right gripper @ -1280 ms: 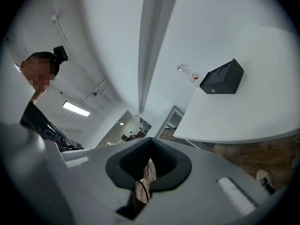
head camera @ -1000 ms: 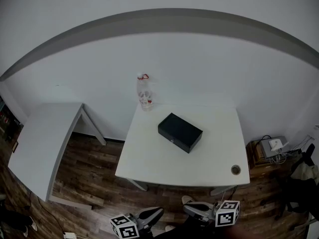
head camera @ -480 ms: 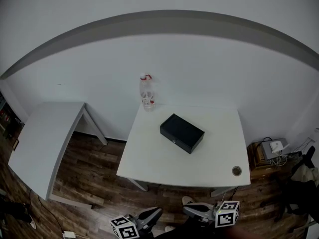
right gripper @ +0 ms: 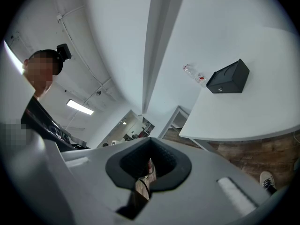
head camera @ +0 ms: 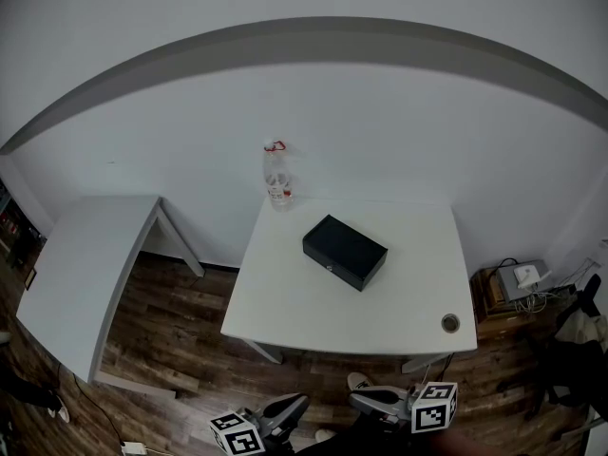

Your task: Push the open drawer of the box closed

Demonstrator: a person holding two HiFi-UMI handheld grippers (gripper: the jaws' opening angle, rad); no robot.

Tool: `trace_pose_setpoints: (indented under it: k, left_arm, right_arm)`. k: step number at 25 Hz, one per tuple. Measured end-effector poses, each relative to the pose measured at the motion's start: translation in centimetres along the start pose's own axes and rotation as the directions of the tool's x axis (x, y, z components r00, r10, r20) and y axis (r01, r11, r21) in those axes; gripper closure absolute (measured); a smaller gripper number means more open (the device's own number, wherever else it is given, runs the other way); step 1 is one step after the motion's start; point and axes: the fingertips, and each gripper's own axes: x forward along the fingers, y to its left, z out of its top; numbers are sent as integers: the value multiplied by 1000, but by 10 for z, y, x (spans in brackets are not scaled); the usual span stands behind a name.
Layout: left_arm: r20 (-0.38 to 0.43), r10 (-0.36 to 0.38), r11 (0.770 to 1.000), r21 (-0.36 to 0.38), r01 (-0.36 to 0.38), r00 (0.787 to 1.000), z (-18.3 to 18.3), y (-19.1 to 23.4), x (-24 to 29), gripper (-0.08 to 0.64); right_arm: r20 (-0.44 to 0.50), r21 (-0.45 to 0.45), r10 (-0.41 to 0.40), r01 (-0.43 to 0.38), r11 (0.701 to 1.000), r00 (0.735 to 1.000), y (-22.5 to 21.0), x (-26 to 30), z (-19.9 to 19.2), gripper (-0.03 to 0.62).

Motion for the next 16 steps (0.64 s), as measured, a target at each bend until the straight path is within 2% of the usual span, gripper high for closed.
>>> trace_pose_setpoints:
  k: [10,16]
  left_arm:
    - [-7,0,1000,4,0,1000,-3,-3,1,558]
    - [12,12,1000,-19,-12,1000,-1,-2,2,558]
  right_arm:
    - [-5,4,6,-6,1000,1000,1,-2,-3,589]
    - [-7,13,7,-7,1000,1000,-3,-3,-3,589]
